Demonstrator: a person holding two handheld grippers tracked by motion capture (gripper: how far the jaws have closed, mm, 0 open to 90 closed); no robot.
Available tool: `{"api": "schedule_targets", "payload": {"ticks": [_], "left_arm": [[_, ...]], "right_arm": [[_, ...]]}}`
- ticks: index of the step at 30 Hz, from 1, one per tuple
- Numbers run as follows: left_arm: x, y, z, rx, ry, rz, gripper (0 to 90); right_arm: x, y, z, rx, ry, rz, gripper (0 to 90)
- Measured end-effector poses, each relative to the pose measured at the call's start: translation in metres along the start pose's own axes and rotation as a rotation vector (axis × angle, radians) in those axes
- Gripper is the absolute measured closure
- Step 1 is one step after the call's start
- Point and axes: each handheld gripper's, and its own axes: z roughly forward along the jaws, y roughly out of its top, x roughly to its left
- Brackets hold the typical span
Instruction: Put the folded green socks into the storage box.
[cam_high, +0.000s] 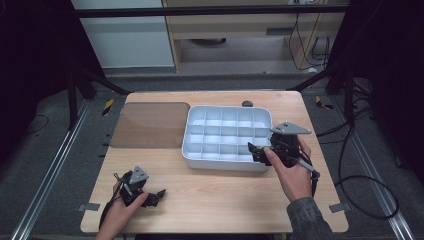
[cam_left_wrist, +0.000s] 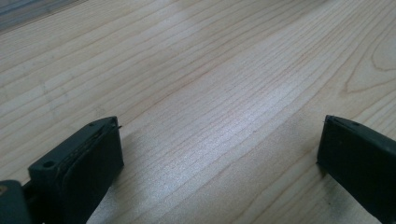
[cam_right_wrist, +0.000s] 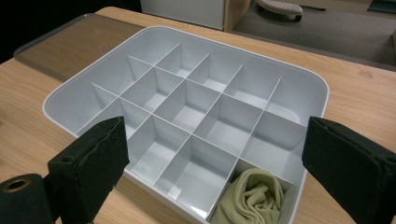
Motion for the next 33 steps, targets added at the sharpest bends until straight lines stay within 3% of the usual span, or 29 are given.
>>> {"api": "schedule_targets", "payload": {"ticks": [10, 14, 20, 33], "left_arm": [[0.000, 0.000, 0.000, 0.000, 0.000, 0.000, 0.0], [-0.001, 0.000, 0.000, 0.000, 0.000, 0.000, 0.0], [-0.001, 0.000, 0.000, 0.000, 0.000, -0.001, 0.0], [-0.002, 0.000, 0.000, -0.001, -0.001, 0.001, 0.0]], "right_arm": [[0.000, -0.030, -0.003, 0.023, -0.034, -0.029, 11.5], [-0.001, -0.045, -0.004, 0.031, -0.068, -0.090, 10.7], [-0.002, -0.066, -0.004, 0.073, -0.066, -0.134, 9.2], [-0.001, -0.129, 0.006, 0.208, -0.027, -0.088, 9.2]]}}
